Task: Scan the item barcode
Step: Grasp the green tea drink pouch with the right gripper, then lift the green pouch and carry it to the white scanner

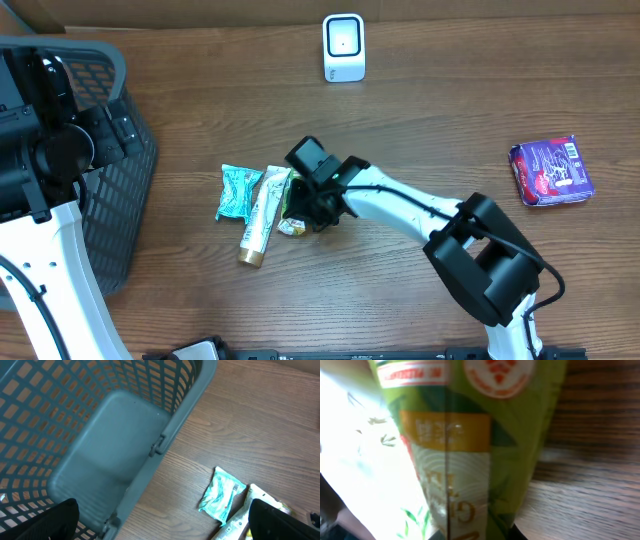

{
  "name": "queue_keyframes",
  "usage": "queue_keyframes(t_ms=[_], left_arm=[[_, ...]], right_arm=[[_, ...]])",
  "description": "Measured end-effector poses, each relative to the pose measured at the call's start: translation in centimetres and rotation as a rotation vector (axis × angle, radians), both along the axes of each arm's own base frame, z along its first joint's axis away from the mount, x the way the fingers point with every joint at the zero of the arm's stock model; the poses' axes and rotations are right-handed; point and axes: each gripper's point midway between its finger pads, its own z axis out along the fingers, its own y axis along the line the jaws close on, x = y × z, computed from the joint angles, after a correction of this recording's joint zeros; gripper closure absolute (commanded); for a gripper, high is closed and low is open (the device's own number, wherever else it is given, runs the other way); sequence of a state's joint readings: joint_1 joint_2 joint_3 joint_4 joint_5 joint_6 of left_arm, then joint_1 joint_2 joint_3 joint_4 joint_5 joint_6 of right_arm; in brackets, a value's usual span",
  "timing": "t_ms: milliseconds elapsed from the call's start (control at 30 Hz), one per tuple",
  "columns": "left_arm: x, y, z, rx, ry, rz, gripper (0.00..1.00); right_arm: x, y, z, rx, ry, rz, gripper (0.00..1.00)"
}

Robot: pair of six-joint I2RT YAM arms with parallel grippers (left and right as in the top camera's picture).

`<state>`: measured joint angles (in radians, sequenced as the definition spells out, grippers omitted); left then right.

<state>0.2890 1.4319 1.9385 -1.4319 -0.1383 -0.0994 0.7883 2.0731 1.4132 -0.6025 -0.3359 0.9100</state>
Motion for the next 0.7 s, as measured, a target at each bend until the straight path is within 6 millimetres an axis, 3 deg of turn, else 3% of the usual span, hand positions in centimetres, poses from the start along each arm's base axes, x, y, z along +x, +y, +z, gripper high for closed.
queue_keyframes(t_ms=[100,267,400,633,667,700], left_arm=[[0.0,0.0,0.0,0.0,0.0,0.0,0.01],[0.0,0.0,0.0,0.0,0.0,0.0,0.0],[0.0,0.0,0.0,0.0,0.0,0.0,0.0],[0.0,0.0,0.0,0.0,0.0,0.0,0.0],[0.0,0.0,0.0,0.0,0.0,0.0,0.0],[0.0,0.0,0.0,0.0,0.0,0.0,0.0]], right_arm=[[0.2,-1.0,0.5,0.065,0.037,0.082,0.96],[0.8,-5.0,1.1,0.145,0.08,0.218,0.96],[1.2,-7.8,2.7,0.277,0.053,0.341,0.96],[2.0,-8.9,10.5,0.618,-0.123,0.461,0.96],[2.3,-9.3,11.8,0.658,-0.152,0.459,0.96],[3.0,-10.2,14.5,0.734,-0.218,0.449,0.96]])
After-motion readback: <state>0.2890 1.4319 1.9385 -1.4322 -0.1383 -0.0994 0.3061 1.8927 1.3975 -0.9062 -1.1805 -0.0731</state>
